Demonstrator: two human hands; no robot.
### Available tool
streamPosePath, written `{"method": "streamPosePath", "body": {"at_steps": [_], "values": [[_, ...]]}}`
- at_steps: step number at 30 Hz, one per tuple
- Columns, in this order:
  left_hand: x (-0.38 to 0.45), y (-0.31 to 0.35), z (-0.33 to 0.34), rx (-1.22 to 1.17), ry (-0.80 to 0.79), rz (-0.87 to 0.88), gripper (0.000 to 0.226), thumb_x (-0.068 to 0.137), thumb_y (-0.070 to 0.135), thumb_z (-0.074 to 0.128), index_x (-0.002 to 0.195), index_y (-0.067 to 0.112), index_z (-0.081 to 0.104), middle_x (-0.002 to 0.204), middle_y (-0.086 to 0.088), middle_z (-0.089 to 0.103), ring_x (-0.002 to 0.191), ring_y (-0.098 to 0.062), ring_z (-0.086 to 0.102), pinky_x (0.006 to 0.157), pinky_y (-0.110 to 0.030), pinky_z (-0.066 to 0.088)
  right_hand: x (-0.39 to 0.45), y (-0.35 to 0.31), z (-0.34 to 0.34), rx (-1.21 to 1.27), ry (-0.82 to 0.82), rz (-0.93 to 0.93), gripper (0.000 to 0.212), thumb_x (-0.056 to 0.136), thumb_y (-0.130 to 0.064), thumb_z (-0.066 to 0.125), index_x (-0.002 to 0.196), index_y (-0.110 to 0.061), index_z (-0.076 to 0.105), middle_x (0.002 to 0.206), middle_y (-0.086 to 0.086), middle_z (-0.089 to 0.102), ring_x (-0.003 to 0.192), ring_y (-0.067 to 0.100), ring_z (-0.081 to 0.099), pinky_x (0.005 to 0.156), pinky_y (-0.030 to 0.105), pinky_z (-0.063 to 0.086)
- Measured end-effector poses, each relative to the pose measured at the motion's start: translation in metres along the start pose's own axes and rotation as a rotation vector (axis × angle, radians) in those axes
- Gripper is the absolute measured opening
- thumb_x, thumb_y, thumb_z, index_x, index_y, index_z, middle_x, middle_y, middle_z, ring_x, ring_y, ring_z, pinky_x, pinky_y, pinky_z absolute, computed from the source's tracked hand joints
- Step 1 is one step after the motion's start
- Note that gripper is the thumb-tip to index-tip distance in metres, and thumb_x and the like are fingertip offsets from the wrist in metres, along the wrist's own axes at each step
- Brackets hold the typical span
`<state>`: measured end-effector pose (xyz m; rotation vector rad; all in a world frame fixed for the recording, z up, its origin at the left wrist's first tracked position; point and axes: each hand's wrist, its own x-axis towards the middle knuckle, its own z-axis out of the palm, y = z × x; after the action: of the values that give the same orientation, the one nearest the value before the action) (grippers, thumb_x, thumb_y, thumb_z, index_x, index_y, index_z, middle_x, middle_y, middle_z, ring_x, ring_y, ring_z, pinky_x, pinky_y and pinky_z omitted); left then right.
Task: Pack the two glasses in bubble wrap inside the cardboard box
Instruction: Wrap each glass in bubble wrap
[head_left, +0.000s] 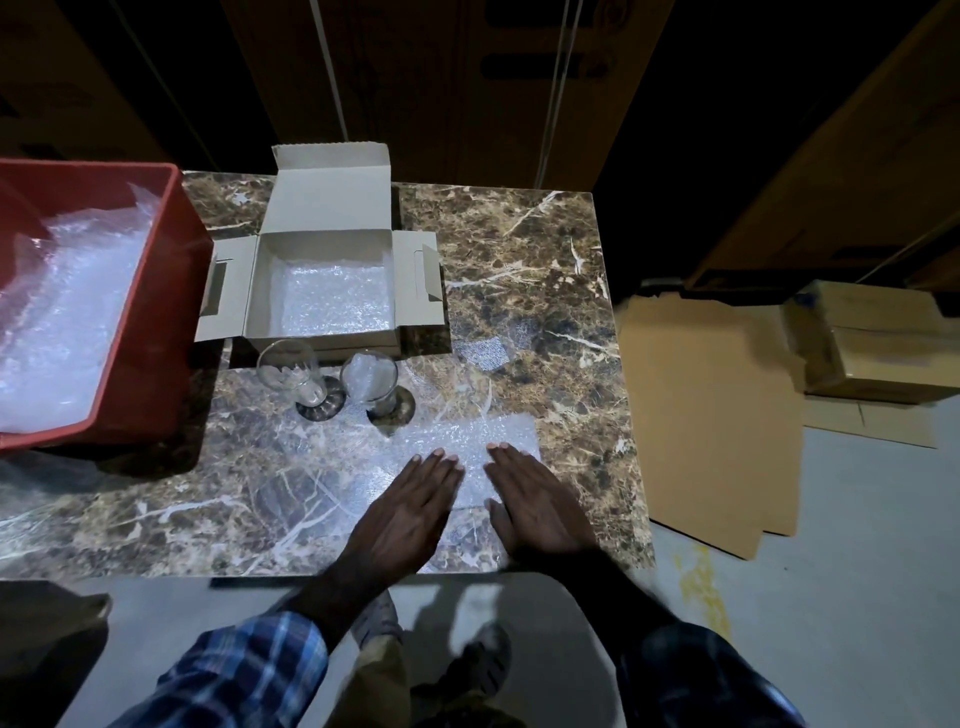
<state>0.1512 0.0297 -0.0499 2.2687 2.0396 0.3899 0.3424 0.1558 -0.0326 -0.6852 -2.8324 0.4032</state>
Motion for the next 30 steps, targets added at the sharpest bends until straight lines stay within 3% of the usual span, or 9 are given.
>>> {"method": "streamPosePath", "body": {"at_steps": [3,6,14,17,20,22,25,28,30], "values": [[-0.003,-0.001,-0.002,-0.034,-0.057,-0.041,0.062,0.105,0.049,0.038,0.15,0.005,0.042,0.157,-0.01,0.04,0.15,-0.026,0.029,0.12,-0.045,0.025,-0.01,0.007,-0.002,-0.011,-0.056,-0.011,0.05,0.09,-0.036,0.055,0.131,-0.007,0.063,0.15,0.013,0.049,0.139,0.026,0.046,0.119,0.041,0.031],[-0.004,-0.002,-0.005,-0.03,-0.079,-0.047,0.07,0.102,0.057,0.039,0.151,0.006,0.041,0.158,-0.008,0.037,0.15,-0.025,0.028,0.12,-0.044,0.024,-0.006,0.009,-0.004,-0.05,0.006,-0.035,0.037,0.091,-0.028,0.054,0.119,-0.009,0.07,0.139,0.012,0.06,0.128,0.027,0.057,0.112,0.041,0.038],[0.006,-0.002,-0.02,-0.223,0.059,-0.14,0.041,0.095,0.031,0.048,0.125,0.01,0.068,0.132,-0.006,0.065,0.128,-0.023,0.057,0.104,-0.04,0.049,0.008,-0.004,-0.021,0.076,0.116,0.029,0.017,0.091,-0.011,0.06,0.105,-0.005,0.067,0.106,0.011,0.07,0.101,0.027,0.063,0.102,0.041,0.045],[0.015,0.0,-0.046,-0.571,0.096,-0.443,0.036,0.091,0.038,0.053,0.108,0.017,0.076,0.111,-0.004,0.075,0.1,-0.015,0.07,0.085,-0.03,0.056,0.01,-0.005,-0.033,0.196,0.055,0.166,0.026,0.09,-0.021,0.064,0.113,-0.009,0.066,0.107,0.006,0.069,0.099,0.023,0.06,0.099,0.031,0.042],[0.024,-0.002,-0.064,-0.832,0.113,-0.668,0.013,0.093,0.023,0.07,0.083,0.029,0.074,0.072,-0.011,0.074,0.057,-0.023,0.067,0.054,-0.037,0.049,0.009,-0.002,-0.042,0.292,-0.024,0.322,0.041,0.083,-0.018,0.067,0.123,-0.015,0.065,0.119,0.002,0.068,0.107,0.018,0.06,0.092,0.022,0.04],[0.026,-0.008,-0.067,-0.898,0.102,-0.747,0.017,0.093,0.02,0.071,0.077,0.023,0.074,0.064,-0.017,0.068,0.051,-0.024,0.06,0.046,-0.035,0.043,0.015,0.0,-0.043,0.382,0.035,0.418,0.031,0.083,-0.01,0.065,0.113,-0.017,0.071,0.104,0.003,0.073,0.086,0.015,0.066,0.077,0.021,0.046],[0.028,-0.013,-0.065,-0.997,0.113,-0.848,0.022,0.094,0.022,0.069,0.073,0.019,0.071,0.06,-0.022,0.063,0.048,-0.022,0.057,0.05,-0.036,0.045,0.026,0.006,-0.039,0.57,0.098,0.627,0.013,0.088,-0.01,0.066,0.093,-0.02,0.073,0.069,-0.003,0.068,0.048,0.01,0.054,0.049,0.025,0.04],[0.028,-0.018,-0.053,-0.896,0.141,-0.91,0.024,0.087,0.042,0.065,0.071,0.025,0.067,0.059,-0.004,0.066,0.057,-0.02,0.063,0.062,-0.044,0.055,0.033,0.012,-0.037,0.602,0.083,0.684,0.002,0.09,-0.016,0.069,0.09,-0.015,0.07,0.069,-0.001,0.066,0.054,0.014,0.055,0.053,0.027,0.038],[0.031,-0.017,-0.048,-0.854,0.182,-0.957,0.029,0.086,0.046,0.064,0.069,0.022,0.064,0.059,-0.001,0.067,0.063,-0.025,0.067,0.066,-0.047,0.057,0.035,0.012,-0.036,0.578,0.092,0.682,0.015,0.093,-0.019,0.067,0.083,-0.01,0.064,0.067,0.007,0.063,0.058,0.018,0.051,0.055,0.029,0.035]]}}
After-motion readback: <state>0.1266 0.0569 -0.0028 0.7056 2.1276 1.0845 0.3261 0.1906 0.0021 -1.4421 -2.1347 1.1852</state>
